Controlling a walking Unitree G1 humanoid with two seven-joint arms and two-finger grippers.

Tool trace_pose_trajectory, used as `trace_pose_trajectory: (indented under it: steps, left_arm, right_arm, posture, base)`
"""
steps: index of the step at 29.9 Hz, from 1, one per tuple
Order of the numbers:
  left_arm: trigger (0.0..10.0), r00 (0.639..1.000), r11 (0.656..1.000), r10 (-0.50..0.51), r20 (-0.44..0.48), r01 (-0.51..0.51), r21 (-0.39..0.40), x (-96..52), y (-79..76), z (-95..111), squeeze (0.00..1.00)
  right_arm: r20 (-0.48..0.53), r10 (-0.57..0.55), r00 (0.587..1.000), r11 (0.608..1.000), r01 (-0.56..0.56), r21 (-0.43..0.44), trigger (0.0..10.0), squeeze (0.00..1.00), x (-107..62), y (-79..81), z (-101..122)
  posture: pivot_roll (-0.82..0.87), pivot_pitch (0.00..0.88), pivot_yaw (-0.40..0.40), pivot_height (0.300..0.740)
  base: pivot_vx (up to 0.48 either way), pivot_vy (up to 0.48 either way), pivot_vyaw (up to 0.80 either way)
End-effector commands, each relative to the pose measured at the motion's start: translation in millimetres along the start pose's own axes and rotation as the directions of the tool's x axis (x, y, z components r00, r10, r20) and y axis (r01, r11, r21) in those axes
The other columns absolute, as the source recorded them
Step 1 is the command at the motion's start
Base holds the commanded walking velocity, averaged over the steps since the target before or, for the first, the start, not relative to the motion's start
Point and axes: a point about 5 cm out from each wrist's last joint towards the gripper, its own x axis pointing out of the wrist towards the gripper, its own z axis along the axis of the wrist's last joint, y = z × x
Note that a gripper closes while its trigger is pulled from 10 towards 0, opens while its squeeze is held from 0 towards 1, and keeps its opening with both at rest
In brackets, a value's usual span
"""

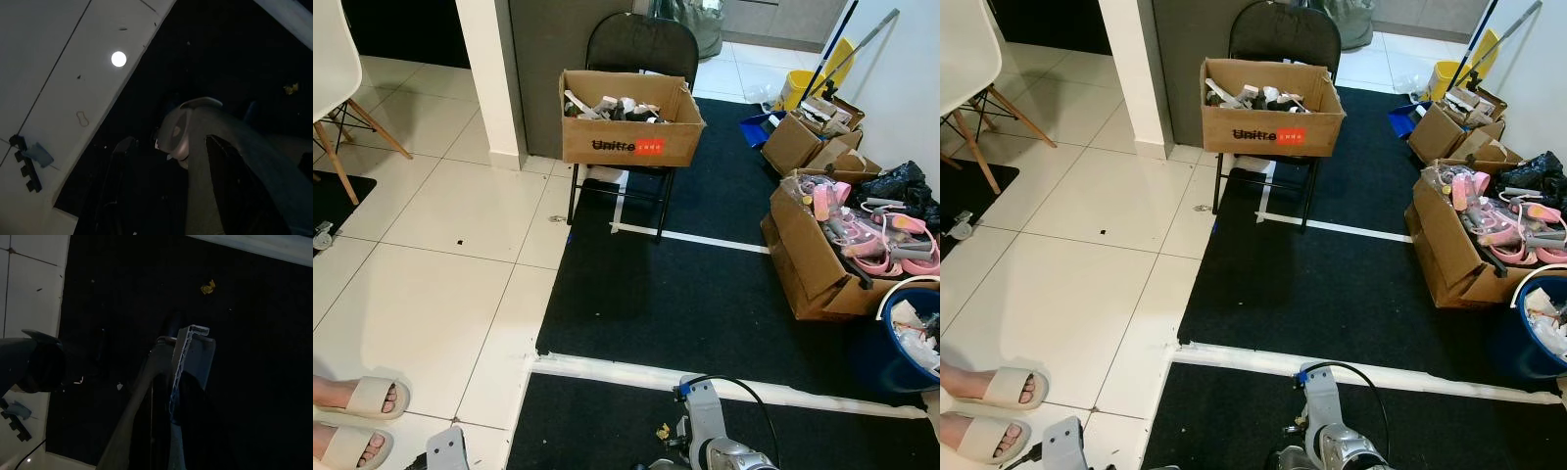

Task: Picking trash to rubbish bin

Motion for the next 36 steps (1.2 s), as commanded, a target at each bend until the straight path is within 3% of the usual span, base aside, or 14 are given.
trace_pose_trajectory:
  steps: [1, 36]
  left_arm:
    - [10.0, 1.000, 1.000, 0.014, -0.026, -0.014, -0.001, -1.4, 6.3, -5.3, 0.00]
    - [10.0, 0.999, 1.000, 0.010, -0.034, -0.010, 0.001, -1.6, 2.6, -8.9, 0.00]
  right_arm:
    - [-0.014, -0.002, 1.000, 1.000, 0.002, 0.009, 10.0, 0.00, -0.3, -0.7, -4.5]
    - [-0.015, -0.001, 1.000, 1.000, 0.001, 0.007, 10.0, 0.00, -0.4, -0.9, -5.1]
  posture:
    - [0.12, 0.077, -0.049, 0.740]
    - [0.12, 0.080, -0.050, 0.740]
  base:
    - [0.000, 0.000, 0.00]
    - [0.000, 0.000, 0.00]
